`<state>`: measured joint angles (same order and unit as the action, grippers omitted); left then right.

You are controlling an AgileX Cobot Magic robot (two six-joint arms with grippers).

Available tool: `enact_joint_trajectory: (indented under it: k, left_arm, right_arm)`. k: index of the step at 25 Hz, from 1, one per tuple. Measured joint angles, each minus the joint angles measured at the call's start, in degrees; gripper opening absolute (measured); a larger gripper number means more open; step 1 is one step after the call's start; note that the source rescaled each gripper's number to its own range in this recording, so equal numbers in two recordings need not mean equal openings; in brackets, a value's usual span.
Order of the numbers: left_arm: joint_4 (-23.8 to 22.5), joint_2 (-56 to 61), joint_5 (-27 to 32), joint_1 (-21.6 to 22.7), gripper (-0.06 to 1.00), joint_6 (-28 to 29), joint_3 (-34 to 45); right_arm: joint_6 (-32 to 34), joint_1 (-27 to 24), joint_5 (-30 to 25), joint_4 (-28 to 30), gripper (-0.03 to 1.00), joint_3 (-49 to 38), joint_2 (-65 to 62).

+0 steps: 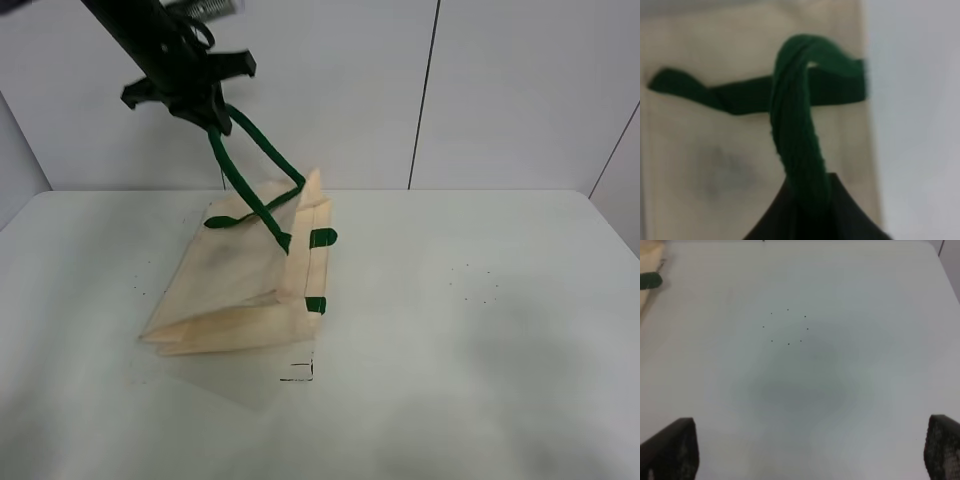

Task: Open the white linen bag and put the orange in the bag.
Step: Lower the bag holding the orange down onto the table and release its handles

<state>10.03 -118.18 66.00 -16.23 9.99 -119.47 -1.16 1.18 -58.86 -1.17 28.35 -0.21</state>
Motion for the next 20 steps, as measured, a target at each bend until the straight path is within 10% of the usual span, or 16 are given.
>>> enact_joint_trajectory:
  k: [7, 14, 20]
  left_arm:
    - [0.98, -9.20, -3.07, 0.00, 0.03, -2.01, 0.90]
    - [4.00, -9.96, -3.73, 0.00, 0.82, -5.10, 1.40]
    - [-6.58, -10.07, -3.06, 0.00, 0.94, -2.65, 1.60]
  right_arm:
    - [0.00, 0.00, 0.00, 0.00, 1.00, 0.00, 0.00]
    - [0.00, 0.00, 0.00, 0.00, 1.00, 0.00, 0.00]
    - [0.00, 0.00, 0.00, 0.00, 1.00, 0.00, 0.00]
